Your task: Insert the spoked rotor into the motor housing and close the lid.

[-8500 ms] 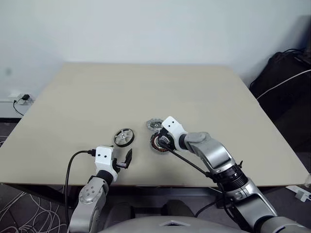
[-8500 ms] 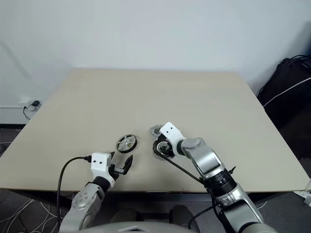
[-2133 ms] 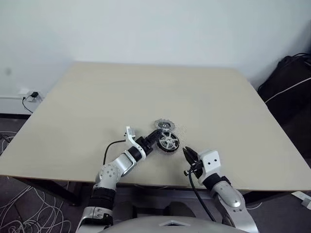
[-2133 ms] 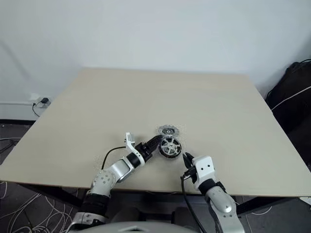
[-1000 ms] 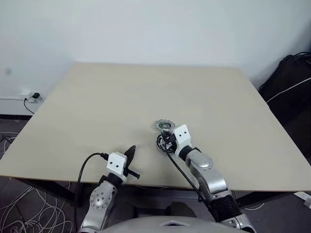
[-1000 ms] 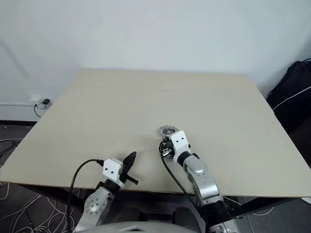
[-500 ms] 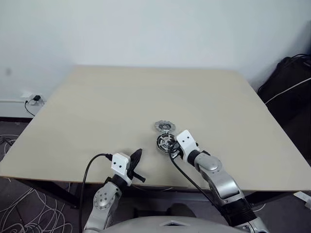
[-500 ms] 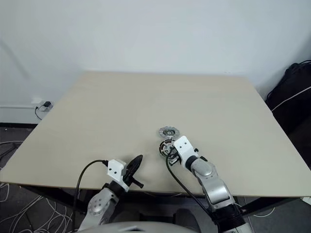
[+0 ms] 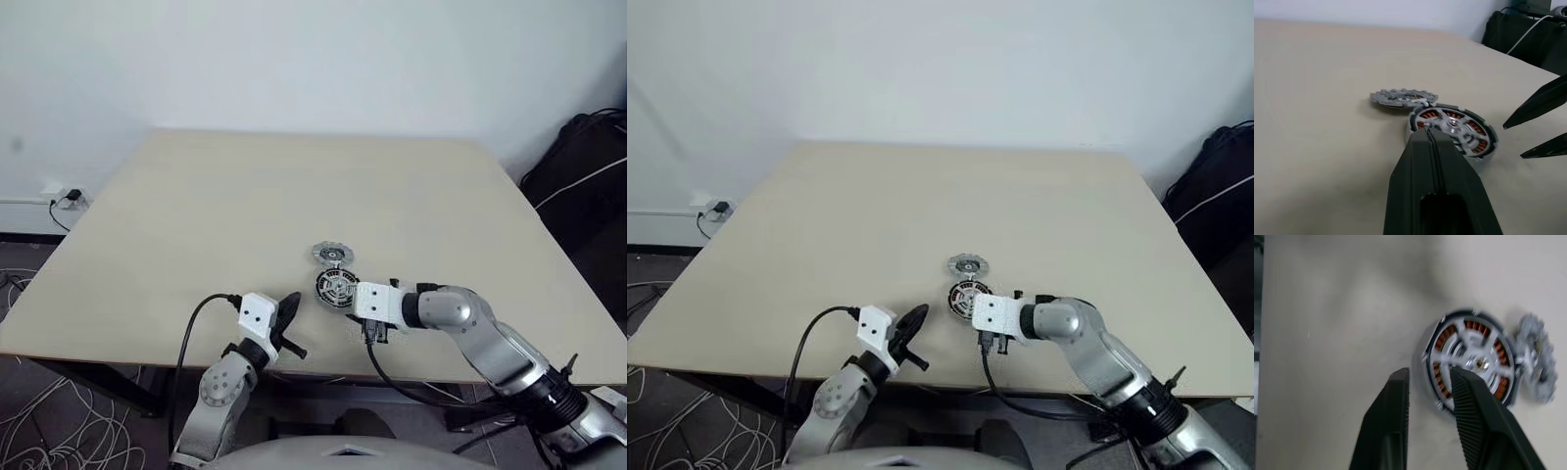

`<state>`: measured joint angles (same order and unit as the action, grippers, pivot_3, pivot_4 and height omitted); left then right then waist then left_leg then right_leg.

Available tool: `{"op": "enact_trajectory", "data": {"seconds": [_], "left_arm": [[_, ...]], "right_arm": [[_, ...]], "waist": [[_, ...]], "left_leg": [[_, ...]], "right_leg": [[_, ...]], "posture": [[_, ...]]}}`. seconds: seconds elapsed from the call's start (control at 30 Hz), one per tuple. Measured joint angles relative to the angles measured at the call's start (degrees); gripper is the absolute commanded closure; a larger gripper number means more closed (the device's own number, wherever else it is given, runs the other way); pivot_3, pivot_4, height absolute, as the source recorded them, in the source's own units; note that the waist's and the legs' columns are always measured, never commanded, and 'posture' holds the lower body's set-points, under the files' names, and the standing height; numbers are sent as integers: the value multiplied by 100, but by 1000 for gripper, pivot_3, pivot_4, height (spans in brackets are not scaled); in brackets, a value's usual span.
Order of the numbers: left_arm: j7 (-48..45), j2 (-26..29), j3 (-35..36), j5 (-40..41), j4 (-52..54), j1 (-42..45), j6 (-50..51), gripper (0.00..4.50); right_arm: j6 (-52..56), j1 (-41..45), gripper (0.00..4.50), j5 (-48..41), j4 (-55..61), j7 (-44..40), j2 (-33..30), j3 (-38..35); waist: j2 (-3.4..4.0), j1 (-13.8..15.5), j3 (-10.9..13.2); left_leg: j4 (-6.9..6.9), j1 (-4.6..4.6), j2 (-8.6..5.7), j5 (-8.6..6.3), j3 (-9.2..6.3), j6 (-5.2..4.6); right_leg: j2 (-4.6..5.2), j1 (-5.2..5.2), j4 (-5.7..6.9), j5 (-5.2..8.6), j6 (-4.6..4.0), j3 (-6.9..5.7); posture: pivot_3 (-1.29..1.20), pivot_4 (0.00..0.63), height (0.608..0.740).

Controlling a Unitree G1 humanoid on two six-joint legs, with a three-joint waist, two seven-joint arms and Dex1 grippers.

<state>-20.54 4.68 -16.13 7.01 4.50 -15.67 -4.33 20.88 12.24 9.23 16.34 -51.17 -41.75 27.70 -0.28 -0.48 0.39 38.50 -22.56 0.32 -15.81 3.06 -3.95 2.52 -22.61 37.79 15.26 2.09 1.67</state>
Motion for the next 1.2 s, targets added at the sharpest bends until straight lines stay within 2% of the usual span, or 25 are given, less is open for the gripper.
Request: {"op": "enact_trajectory", "data": {"seconds": [0.13, 0.37, 0.83, 0.93, 1.0, 1.2], "left_arm": [[-153, 148, 138, 90, -125, -318, -306, 4500], [-325, 133, 318, 155, -448, -286, -728, 4500], [-195, -116, 35, 30, -430, -391, -770, 4500], [-176, -133, -16, 27, -421, -376, -744, 4500], [-156, -144, -16, 29, -417, -336, -722, 4500], [-121, -178, -8, 41, -417, -145, -609, 4500]], "right_arm": [[-183, 251, 3190, 211, -290, -160, 29, 172], [-442, 611, 3190, 493, -941, -308, 337, 429], [-665, 878, 3190, 678, -1702, -662, 426, 553], [-670, 909, 3783, 706, -1762, -709, 409, 546], [-676, 937, 4379, 721, -1762, -804, 400, 544], [-662, 926, 4421, 753, -1778, -851, 417, 558]], "waist": [[-14, -3, 11], [-11, 16, 10], [7, 12, 2], [12, 14, -2], [17, 15, -7], [26, 17, -12]], "left_leg": [[6, -4, -2, -3, -3, -1], [11, -12, -5, -20, -6, 30], [10, -16, -12, -21, -5, 32], [10, -16, -12, -21, -4, 32], [10, -16, -11, -21, -5, 32], [10, -15, -11, -21, -5, 31]], "right_leg": [[13, 1, -5, 0, -1, 3], [45, 5, 0, 0, -2, -20], [78, 9, 0, 0, -4, -43], [96, 10, 1, 0, -4, -66], [98, 12, 0, 0, -4, -73], [109, 11, 1, -1, -4, -90]], "posture": [[0, 0, 740], [0, 0, 740], [0, 0, 740], [0, 0, 740], [0, 0, 740], [0, 0, 740]]}}
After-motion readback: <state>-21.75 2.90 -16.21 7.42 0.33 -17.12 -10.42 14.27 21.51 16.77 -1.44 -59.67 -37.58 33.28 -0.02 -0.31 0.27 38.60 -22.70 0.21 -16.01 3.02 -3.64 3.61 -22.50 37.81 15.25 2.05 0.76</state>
